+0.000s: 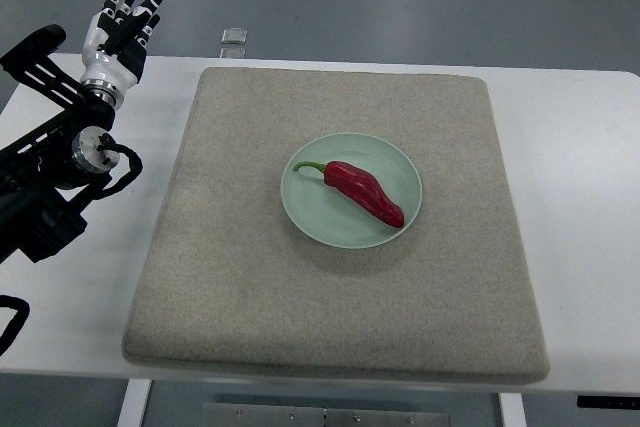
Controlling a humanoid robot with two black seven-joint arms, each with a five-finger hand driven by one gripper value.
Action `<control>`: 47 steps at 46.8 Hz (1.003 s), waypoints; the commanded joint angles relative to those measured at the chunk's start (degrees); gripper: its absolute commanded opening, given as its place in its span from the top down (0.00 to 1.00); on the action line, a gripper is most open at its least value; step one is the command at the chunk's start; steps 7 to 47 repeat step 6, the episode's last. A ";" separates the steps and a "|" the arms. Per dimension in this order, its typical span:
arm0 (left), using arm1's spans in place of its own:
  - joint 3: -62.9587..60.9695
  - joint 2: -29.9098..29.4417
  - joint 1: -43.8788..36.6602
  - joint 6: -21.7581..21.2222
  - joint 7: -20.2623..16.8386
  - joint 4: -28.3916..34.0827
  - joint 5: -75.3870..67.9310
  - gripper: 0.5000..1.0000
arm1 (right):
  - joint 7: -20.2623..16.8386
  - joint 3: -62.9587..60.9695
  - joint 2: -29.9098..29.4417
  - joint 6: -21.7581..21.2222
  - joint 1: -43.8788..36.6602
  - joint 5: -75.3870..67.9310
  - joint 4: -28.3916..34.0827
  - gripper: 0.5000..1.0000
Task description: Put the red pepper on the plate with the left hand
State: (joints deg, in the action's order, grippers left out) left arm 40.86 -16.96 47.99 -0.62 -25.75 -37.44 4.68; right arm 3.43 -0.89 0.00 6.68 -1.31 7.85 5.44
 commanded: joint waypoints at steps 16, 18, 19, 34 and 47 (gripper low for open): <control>-0.08 -0.01 0.00 0.00 0.00 0.00 -0.02 0.00 | 0.00 -0.16 0.00 0.00 -0.01 -0.20 0.01 0.14; -0.08 -0.01 0.00 0.00 0.00 0.00 -0.02 0.00 | 0.00 -0.16 0.00 0.00 -0.01 -0.20 0.01 0.14; -0.08 -0.01 0.00 0.00 0.00 0.00 -0.02 0.00 | 0.00 -0.16 0.00 0.00 -0.01 -0.20 0.01 0.14; -0.08 -0.01 0.00 0.00 0.00 0.00 -0.02 0.00 | 0.00 -0.16 0.00 0.00 -0.01 -0.20 0.01 0.14; -0.08 -0.01 0.00 0.00 0.00 0.00 -0.02 0.00 | 0.00 -0.16 0.00 0.00 -0.01 -0.20 0.01 0.14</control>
